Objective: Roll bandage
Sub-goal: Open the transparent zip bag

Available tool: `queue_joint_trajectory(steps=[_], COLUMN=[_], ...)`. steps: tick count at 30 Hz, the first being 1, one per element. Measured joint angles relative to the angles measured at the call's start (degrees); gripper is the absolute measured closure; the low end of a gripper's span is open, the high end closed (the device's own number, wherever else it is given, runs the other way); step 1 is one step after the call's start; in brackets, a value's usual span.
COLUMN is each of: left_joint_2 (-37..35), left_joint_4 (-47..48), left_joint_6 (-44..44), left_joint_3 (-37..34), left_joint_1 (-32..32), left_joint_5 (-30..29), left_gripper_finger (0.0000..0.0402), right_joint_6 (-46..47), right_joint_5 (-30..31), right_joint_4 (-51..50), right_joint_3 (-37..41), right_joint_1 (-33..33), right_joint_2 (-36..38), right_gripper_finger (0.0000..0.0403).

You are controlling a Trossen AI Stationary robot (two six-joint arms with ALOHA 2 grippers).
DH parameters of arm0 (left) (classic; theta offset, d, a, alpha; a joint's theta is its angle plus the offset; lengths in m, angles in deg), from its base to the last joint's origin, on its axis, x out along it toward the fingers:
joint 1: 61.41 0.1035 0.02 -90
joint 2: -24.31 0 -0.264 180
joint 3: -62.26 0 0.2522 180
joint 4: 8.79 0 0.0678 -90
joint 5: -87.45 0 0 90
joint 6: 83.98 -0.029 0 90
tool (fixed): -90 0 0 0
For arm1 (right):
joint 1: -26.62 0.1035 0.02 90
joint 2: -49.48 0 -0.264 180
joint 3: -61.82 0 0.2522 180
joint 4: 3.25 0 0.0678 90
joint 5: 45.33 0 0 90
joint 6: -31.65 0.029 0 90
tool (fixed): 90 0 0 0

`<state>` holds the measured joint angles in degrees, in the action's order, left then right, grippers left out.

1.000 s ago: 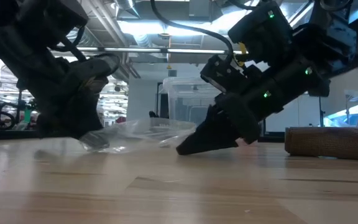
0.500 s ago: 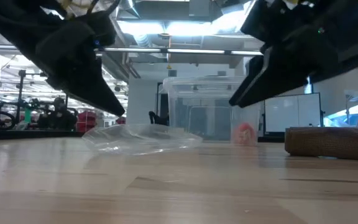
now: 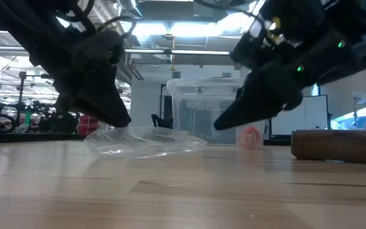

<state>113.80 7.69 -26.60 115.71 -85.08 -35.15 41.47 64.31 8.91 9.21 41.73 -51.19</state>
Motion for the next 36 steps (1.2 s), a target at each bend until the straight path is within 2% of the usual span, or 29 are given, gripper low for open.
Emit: queue_joint_trajectory(steps=[3,5,7,14,25,36], left_joint_2=[-0.6,-1.8,-3.5,-5.0,-4.8,-4.8], left_joint_4=[3.9,6.1,8.1,13.7,0.6,-2.3], left_joint_6=[3.7,7.0,9.5,11.0,17.0,20.1], left_joint_3=[0.0,-0.1,0.0,-0.1,-7.8,-9.6], left_joint_1=[1.2,2.2,2.5,3.5,4.6,4.6], left_joint_5=[5.2,9.8,11.7,11.9,11.8,11.5], left_gripper_finger=[0.0256,0.0237,0.0226,0.0219,0.0219,0.0219], right_joint_6=[-0.2,-0.2,-0.2,-0.4,-1.1,-0.6], right_joint_5=[-2.3,-2.8,-2.8,-2.4,-2.2,-2.4], right_joint_4=[5.9,7.5,7.7,9.1,10.6,17.2], right_joint_3=[0.0,-0.1,-0.2,-0.3,-0.3,-0.3], right_joint_1=[-1.1,-1.6,-1.8,-1.8,-2.9,-3.2], right_joint_2=[-3.8,-5.7,-6.5,-6.9,-7.3,-12.8], right_gripper_finger=[0.0111,0.0111,0.0111,0.0111,0.0111,0.0111])
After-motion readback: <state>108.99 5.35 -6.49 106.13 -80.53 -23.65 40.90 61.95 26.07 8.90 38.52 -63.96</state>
